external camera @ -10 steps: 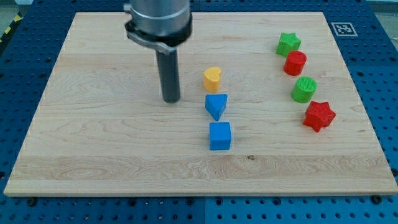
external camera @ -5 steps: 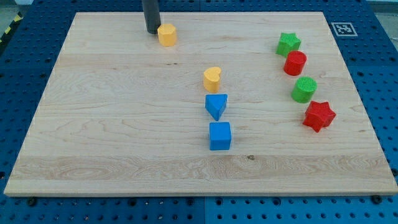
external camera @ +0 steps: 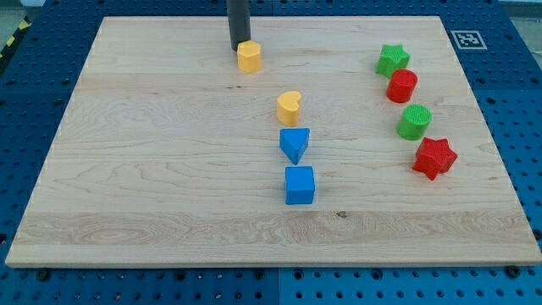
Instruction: Put the yellow hexagon at the top of yellow heart
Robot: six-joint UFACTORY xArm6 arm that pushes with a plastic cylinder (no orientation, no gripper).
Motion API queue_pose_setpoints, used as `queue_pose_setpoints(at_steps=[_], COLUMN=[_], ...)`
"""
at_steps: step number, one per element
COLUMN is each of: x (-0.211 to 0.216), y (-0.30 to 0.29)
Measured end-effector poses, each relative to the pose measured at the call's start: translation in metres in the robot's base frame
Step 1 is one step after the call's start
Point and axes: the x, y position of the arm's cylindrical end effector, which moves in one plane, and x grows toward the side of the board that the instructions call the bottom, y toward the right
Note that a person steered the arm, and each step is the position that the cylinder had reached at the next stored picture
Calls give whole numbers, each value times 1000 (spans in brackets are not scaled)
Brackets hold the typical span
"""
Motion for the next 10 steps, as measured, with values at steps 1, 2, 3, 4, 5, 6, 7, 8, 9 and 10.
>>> queue_pose_setpoints(at_steps=[1,2,3,4,5,6,7,8,9,10], x=[4,19,39,57,67,78,85,85,79,79], y=[0,0,0,0,0,0,0,0,0,2])
